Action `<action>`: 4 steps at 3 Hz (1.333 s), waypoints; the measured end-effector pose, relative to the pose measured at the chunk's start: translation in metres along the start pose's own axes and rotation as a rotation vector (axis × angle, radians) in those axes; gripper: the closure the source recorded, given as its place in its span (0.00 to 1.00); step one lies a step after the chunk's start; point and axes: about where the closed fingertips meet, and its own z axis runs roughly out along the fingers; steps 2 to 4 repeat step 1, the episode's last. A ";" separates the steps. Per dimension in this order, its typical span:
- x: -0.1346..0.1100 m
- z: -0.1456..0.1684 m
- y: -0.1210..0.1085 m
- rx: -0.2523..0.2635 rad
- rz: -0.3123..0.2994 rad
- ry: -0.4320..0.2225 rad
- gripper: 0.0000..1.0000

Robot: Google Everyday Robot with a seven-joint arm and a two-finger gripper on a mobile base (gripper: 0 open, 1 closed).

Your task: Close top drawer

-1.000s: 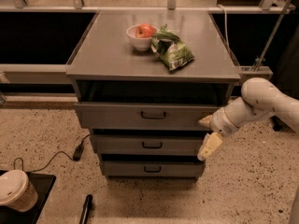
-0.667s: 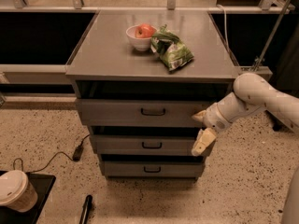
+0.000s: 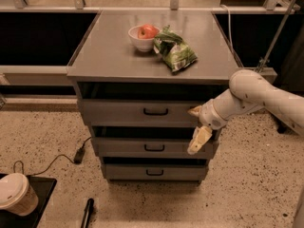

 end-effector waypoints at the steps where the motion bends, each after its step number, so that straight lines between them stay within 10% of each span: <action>1: 0.000 0.000 0.000 0.000 0.000 0.000 0.00; 4: 0.000 0.000 0.000 0.000 0.000 0.000 0.00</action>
Offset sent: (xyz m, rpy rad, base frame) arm 0.0000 0.0000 0.0000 0.0000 0.0000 0.0000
